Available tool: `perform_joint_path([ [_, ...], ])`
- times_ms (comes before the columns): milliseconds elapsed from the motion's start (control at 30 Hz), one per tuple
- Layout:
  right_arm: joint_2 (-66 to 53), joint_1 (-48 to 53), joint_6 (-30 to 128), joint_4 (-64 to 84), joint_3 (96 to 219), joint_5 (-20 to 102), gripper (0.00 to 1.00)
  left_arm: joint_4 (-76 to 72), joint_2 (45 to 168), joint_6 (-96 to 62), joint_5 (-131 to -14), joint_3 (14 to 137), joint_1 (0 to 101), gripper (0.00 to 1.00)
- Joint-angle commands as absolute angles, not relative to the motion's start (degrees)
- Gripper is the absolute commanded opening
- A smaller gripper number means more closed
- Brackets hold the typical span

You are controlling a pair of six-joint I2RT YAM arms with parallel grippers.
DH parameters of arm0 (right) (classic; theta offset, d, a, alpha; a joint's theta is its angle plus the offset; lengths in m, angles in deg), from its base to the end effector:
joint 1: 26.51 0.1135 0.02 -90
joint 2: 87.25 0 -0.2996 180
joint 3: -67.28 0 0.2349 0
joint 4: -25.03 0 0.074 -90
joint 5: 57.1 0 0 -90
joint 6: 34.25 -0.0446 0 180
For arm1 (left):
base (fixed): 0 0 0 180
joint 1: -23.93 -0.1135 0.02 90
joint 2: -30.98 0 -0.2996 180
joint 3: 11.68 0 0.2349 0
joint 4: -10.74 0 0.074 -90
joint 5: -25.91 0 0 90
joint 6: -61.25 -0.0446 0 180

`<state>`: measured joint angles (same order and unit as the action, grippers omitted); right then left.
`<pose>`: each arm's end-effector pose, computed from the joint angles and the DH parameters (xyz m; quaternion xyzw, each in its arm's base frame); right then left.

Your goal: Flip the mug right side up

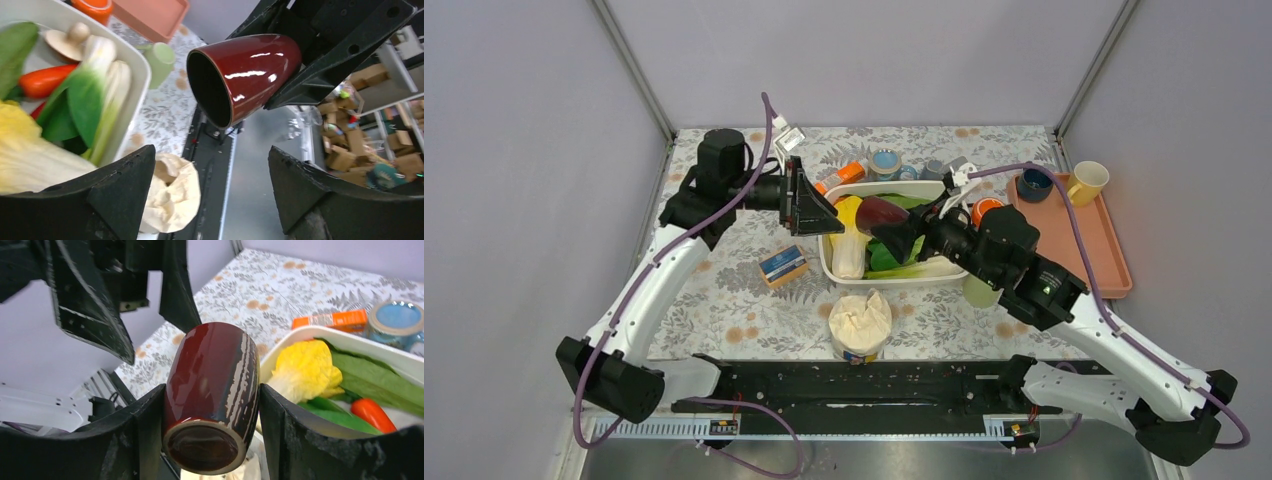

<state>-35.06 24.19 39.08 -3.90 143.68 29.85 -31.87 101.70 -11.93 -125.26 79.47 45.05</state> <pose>0.1087 0.1290 0.4368 -0.1979 0.7085 0.3593 0.5743 0.2001 -0.1192 0.4422 0.3105 0.7033 -0.5555 0.3169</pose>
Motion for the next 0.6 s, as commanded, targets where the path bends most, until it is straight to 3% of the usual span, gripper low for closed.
perform_joint_path([
  [0, -34.13, 24.67, 39.15, 9.09, 146.02, 32.71, 0.0, -14.75, 101.78, 2.39, -131.99, 77.66, 45.91, 0.84],
  [200, -32.32, 24.62, 37.09, 14.9, 145.05, 35.68, 0.0, -2.69, 101.79, 10.8, -133.86, 76.16, 46.71, 0.73],
  [433, -30.37, 24.64, 36.32, 16.33, 145.13, 37.48, 0.0, 0.44, 101.21, 11.84, -134.09, 75.53, 47.58, 0.64],
  [567, -29.32, 24.64, 35.56, 20.94, 143.76, 38.87, 0.0, 9.89, 101.48, 20.24, -135.45, 72.46, 48.42, 0.46],
])
